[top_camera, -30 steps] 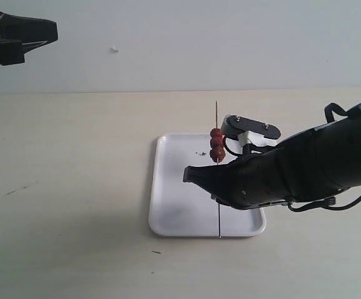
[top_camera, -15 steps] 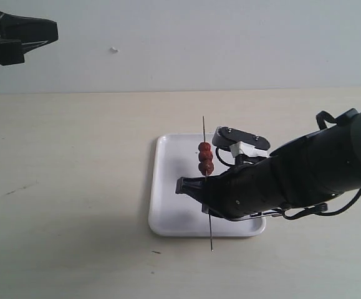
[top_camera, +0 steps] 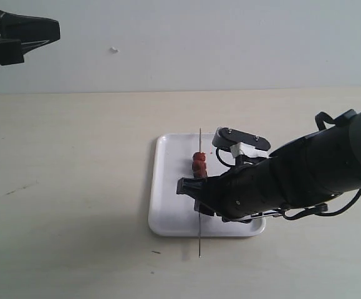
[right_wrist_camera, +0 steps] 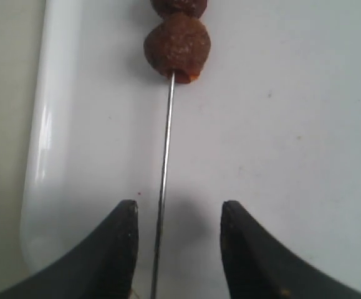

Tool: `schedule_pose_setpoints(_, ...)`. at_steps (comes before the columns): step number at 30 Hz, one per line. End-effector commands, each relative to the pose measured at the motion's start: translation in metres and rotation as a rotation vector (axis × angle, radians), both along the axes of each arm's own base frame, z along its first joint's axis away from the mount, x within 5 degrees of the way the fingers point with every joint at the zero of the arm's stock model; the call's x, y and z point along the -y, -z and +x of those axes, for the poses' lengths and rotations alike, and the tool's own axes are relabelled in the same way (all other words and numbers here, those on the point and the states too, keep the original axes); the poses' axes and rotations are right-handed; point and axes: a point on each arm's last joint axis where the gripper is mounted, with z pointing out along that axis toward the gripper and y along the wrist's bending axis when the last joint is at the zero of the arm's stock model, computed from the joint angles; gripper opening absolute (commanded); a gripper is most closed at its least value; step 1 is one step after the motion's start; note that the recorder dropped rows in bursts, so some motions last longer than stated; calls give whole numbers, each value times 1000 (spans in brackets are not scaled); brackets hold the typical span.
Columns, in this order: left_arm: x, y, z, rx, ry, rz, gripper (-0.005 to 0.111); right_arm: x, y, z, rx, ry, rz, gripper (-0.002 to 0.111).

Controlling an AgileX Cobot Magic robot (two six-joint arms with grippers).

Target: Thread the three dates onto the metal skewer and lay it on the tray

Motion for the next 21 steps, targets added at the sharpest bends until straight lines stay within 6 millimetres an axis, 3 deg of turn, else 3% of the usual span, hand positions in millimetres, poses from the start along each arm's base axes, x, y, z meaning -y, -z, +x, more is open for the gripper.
schedule_pose_setpoints(1,0,-2,-2,6,5,-12,0,3,-6,2,31,17,-33,45)
schedule_pose_setpoints(8,-2,-10,-13,44,-1,-7,0,10,-49,2,218,-88,-125,45)
schedule_pose_setpoints(14,-21,-31,-45,130,-222,50,0,24,-101,-17,427,-206,-224,43)
schedule_pose_setpoints(18,-41,-39,-79,163,-422,35,0,36,-123,-40,520,-244,-247,29)
schedule_pose_setpoints(21,-51,-35,-109,164,-521,-26,0,45,-137,-62,596,-278,-252,13)
